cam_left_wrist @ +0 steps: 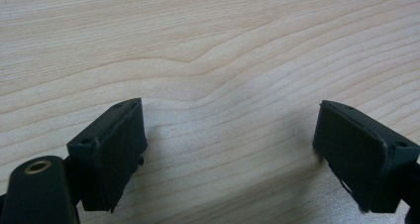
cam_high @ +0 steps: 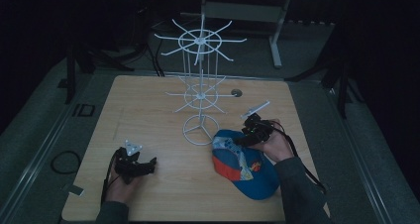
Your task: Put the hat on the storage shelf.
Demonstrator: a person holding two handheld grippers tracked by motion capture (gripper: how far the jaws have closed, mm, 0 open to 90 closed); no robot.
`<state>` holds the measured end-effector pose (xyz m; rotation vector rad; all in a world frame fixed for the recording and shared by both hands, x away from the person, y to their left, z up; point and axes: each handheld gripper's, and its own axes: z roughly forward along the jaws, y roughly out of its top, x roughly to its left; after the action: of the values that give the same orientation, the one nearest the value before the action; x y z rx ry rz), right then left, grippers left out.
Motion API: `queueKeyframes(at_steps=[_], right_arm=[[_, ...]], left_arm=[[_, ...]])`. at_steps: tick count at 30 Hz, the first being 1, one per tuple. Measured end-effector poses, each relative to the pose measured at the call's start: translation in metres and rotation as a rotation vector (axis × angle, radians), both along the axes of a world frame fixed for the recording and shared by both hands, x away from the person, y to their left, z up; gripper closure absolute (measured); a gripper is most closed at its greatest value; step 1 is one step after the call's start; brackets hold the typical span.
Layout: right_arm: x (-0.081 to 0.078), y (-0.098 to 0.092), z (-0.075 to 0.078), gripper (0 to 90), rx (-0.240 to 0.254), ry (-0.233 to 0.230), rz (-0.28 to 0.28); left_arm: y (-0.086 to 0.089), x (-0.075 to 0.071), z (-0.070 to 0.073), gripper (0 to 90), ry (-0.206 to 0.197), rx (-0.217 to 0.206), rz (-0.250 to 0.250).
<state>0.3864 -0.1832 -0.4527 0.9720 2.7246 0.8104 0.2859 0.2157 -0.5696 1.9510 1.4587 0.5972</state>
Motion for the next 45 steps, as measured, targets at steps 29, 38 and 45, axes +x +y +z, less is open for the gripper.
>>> queueKeyframes(at_steps=[29,38,45], right_arm=[[0.015,0.021,-0.022,39.6,-0.114,0.045,-0.006],[0.018,0.025,-0.032,39.4,-0.152,0.079,-0.008],[0.023,0.026,-0.039,43.4,-0.158,0.11,-0.011]], left_arm=[[0.0,0.0,0.0,13.4,0.001,0.001,-0.002],[0.0,0.0,0.0,13.4,0.001,0.002,-0.003],[0.0,0.0,0.0,13.4,0.001,0.001,-0.002]])
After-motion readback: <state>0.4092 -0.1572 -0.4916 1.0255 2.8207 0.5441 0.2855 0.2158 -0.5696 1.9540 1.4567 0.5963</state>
